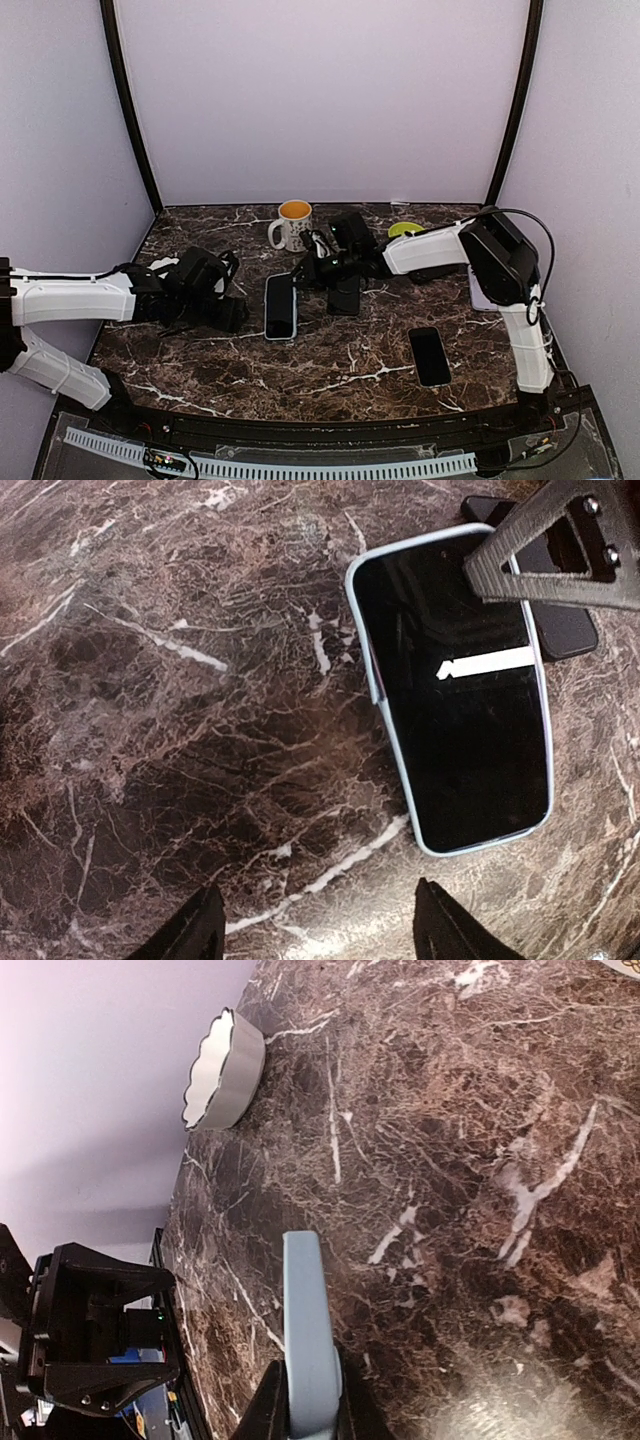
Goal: Put the phone into the phone case
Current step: Place the phone with the phone case at the center of the board, then move the phone with the phone case to the center of the board.
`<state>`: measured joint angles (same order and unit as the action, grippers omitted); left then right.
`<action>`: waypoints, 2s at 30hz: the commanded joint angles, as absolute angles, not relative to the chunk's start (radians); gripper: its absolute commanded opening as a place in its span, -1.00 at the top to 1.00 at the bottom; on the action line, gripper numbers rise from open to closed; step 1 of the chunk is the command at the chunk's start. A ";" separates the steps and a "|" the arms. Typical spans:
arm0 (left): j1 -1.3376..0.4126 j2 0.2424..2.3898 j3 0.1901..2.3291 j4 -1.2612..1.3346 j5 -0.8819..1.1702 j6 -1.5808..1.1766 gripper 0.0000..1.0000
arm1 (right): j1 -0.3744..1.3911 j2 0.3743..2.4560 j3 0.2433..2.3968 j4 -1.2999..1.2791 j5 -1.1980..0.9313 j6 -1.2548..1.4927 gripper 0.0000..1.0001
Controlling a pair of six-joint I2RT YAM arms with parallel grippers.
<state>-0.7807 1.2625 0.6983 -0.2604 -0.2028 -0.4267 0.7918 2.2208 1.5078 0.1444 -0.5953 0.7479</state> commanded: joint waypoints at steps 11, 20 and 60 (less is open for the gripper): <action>-0.774 1.462 0.734 -0.195 -0.118 -0.389 -0.24 | 0.766 2.242 1.590 -0.108 -0.300 0.628 0.21; -0.774 1.466 0.654 -0.067 -0.026 -0.422 -0.06 | 0.897 2.094 1.489 -0.286 -0.070 0.531 0.19; -0.773 1.861 0.962 0.006 -0.091 -0.339 0.32 | 0.959 2.167 1.439 -0.026 -0.028 0.752 0.78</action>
<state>-0.7658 1.7592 0.9146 -0.0635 -0.0586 -0.3775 0.9638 2.1220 1.4094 -0.1528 0.0067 0.7315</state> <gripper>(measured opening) 0.343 0.119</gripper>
